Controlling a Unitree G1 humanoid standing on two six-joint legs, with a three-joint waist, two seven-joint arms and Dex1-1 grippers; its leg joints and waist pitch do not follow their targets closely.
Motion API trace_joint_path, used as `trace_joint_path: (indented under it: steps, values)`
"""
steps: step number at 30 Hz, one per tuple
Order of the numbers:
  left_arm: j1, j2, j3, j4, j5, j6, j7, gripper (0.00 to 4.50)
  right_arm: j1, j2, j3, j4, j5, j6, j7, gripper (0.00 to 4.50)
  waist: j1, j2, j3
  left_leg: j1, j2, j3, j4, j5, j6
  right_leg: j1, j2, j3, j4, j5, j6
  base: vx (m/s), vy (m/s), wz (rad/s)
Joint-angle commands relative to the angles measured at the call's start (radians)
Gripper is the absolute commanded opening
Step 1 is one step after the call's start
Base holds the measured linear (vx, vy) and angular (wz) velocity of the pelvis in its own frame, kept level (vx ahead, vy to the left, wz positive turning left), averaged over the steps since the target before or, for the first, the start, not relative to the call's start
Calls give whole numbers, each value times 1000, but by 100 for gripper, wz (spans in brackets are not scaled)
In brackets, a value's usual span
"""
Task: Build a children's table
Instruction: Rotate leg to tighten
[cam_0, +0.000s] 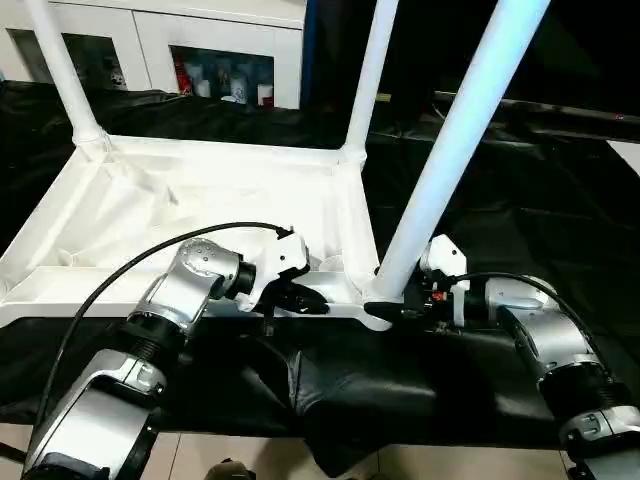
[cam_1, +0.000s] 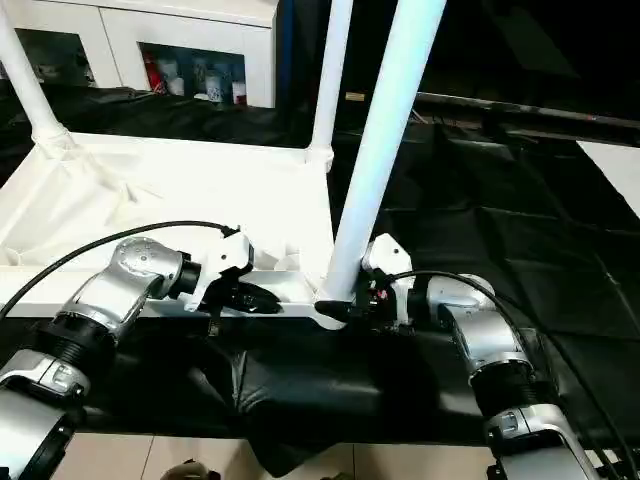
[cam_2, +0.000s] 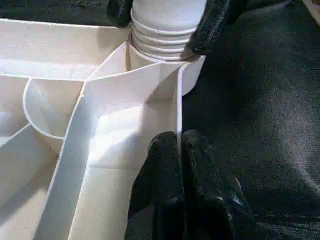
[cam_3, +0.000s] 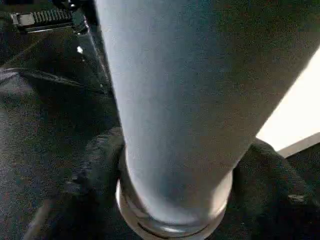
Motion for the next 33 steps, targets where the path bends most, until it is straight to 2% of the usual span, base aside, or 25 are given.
trace_joint_path:
  steps: [1, 6, 8, 10, 12, 13, 14, 16, 17, 18, 19, 21, 24, 27, 31, 32, 33]
  values:
    - [9, -27, 19, -5, -24, -10, 28, 0, 14, 16, -6, -14, 17, 21, -17, 288, 0, -7, -53, 6, 48, -21, -64, -143, 58, 49, -92, 55, -76, -226, -179, 0, 0, 0]
    - [-10, -67, 37, 43, -3, -38, 139, 0, 35, 56, -16, -6, 21, 53, -80, 270, 0, -5, -51, 7, 48, -23, -66, -167, 49, 46, -93, 55, -84, -278, -163, 0, 0, 0]
    - [-23, -110, 41, 75, 15, -26, 227, 0, 22, 103, -36, 68, -27, 55, -250, 269, -2, -3, -49, 11, 48, -25, -69, -190, 30, 44, -93, 54, -89, -323, -151, 0, 0, 0]
    - [-33, -164, 37, 103, 33, -10, 316, 0, 2, 157, -67, 129, -61, 62, -432, 269, -13, 2, -46, 16, 48, -28, -74, -232, -3, 38, -95, 53, -96, -386, -144, 0, 0, 0]
    - [-38, -186, 34, 113, 41, -4, 350, 0, -10, 180, -84, 148, -68, 75, -514, 268, -17, -3, -47, 17, 45, -30, -73, -246, -9, 40, -95, 52, -99, -417, -132, 0, 0, 0]
    - [-47, -223, 28, 131, 53, 4, 405, 0, -33, 216, -108, 174, -75, 97, -631, 268, -20, 5, -48, 18, 45, -28, -72, -240, -6, 37, -93, 56, -99, -399, -131, 0, 0, 0]
    - [-58, -262, 21, 151, 66, 9, 455, 0, -57, 255, -124, 200, -84, 112, -732, 268, -21, 6, -49, 18, 45, -29, -73, -238, -7, 37, -93, 56, -99, -391, -132, 0, 0, 0]
    - [-66, -292, 17, 169, 76, 7, 477, 0, -75, 286, -119, 216, -96, 101, -768, 268, -21, 10, -53, 16, 44, -28, -71, -221, -5, 40, -93, 57, -95, -345, -137, 0, 0, 0]
    - [-70, -303, 17, 180, 81, 3, 486, 0, -82, 298, -116, 225, -102, 93, -781, 268, -23, 7, -53, 14, 43, -27, -71, -218, -1, 41, -92, 58, -95, -329, -139, 0, 0, 0]
    - [-74, -314, 17, 189, 85, -2, 490, 0, -88, 311, -103, 230, -114, 81, -784, 268, -21, 9, -55, 13, 41, -26, -70, -208, 6, 43, -91, 57, -93, -307, -141, 0, 0, 0]
    - [-78, -320, 18, 194, 85, -8, 490, 0, -94, 321, -95, 239, -118, 56, -774, 303, -20, 8, -54, 11, 41, -25, -70, -202, 14, 45, -91, 57, -93, -294, -141, 0, 0, 0]
    - [-82, -323, 21, 198, 86, -13, 489, 0, -100, 330, -94, 246, -115, 38, -761, 337, -19, 9, -54, 12, 42, -25, -71, -212, 21, 44, -93, 57, -96, -308, -140, 0, 0, 0]
    - [-83, -309, 26, 194, 82, -20, 473, 0, -100, 331, -96, 231, -104, 23, -728, 345, -19, 10, -54, 12, 44, -27, -73, -220, 21, 44, -92, 56, -96, -322, -137, 0, 0, 0]
    - [-71, -262, 20, 173, 80, -34, 405, 0, -82, 288, -93, 175, -57, 29, -569, 345, -18, 9, -54, 10, 46, -27, -73, -224, 34, 47, -93, 57, -95, -301, -144, 0, 0, 0]
    - [-60, -204, 13, 135, 76, -44, 310, 0, -48, 195, -72, 99, -8, 33, -349, 345, -10, 4, -55, 6, 45, -23, -68, -186, 66, 54, -93, 57, -90, -240, -160, 0, 0, 0]
    - [-52, -174, 8, 109, 62, -42, 241, 0, -33, 148, -63, 68, 4, 32, -266, 345, -10, 5, -56, 6, 47, -23, -68, -179, 68, 54, -94, 57, -88, -230, -163, 0, 0, 0]
    - [-51, -169, 7, 105, 61, -42, 232, 0, -30, 142, -61, 64, 5, 33, -256, 345, -9, 5, -55, 5, 46, -24, -69, -171, 73, 55, -94, 56, -88, -225, -168, 0, 0, 0]
